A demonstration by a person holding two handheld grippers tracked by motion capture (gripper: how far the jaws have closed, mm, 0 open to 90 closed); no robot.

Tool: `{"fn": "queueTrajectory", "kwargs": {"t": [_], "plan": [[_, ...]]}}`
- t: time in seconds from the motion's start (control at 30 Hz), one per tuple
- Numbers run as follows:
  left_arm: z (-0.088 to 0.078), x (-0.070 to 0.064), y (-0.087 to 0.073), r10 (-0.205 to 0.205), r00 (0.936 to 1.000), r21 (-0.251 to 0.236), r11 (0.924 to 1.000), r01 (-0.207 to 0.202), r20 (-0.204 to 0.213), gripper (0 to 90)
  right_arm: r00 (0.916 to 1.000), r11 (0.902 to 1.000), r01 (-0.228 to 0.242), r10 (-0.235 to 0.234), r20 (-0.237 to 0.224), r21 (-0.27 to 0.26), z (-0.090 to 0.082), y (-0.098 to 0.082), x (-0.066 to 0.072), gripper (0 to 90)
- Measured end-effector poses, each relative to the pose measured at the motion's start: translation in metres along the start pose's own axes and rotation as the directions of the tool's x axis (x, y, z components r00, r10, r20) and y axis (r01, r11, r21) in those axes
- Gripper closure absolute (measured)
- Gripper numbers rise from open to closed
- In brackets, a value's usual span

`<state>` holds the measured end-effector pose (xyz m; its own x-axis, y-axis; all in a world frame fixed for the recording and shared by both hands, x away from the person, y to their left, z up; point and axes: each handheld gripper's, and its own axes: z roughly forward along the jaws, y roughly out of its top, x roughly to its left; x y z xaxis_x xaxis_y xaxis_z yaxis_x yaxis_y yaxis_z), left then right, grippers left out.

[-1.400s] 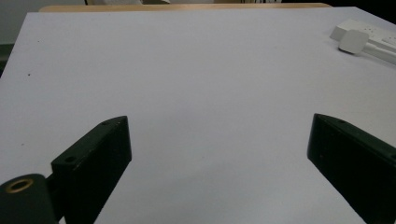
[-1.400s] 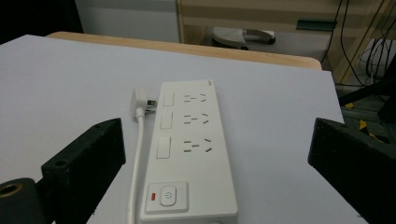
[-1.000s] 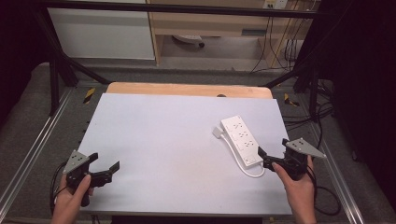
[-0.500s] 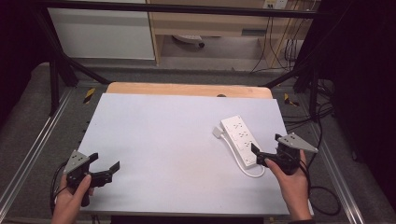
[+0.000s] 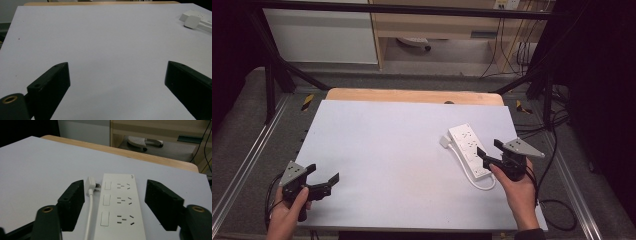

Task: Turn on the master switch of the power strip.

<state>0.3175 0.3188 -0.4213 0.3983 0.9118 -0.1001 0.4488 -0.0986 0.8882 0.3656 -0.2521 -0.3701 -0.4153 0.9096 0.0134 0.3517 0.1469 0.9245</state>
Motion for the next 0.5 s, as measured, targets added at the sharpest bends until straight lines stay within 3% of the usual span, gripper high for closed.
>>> {"fn": "queueTrajectory", "kwargs": {"t": [0.07,0.27,0.5], "plan": [[0.0,-0.001,0.0,0.006,1.0,0.0,1.0,-0.006,0.003,6.1,1.0,1.0,0.008,-0.008,-0.003,0.002,0.0,-0.002,0.0,44.2],[-0.001,-0.001,0.0,0.005,1.0,0.002,1.0,-0.005,0.001,6.1,0.9997,0.9997,0.018,-0.018,-0.019,0.014,0.003,-0.006,0.002,59.7],[0.0,-0.001,0.0,0.009,0.9999,0.001,1.0,-0.009,0.005,6.1,0.9996,0.9995,0.03,-0.03,-0.004,0.01,0.011,-0.01,0.006,67.9]]}}
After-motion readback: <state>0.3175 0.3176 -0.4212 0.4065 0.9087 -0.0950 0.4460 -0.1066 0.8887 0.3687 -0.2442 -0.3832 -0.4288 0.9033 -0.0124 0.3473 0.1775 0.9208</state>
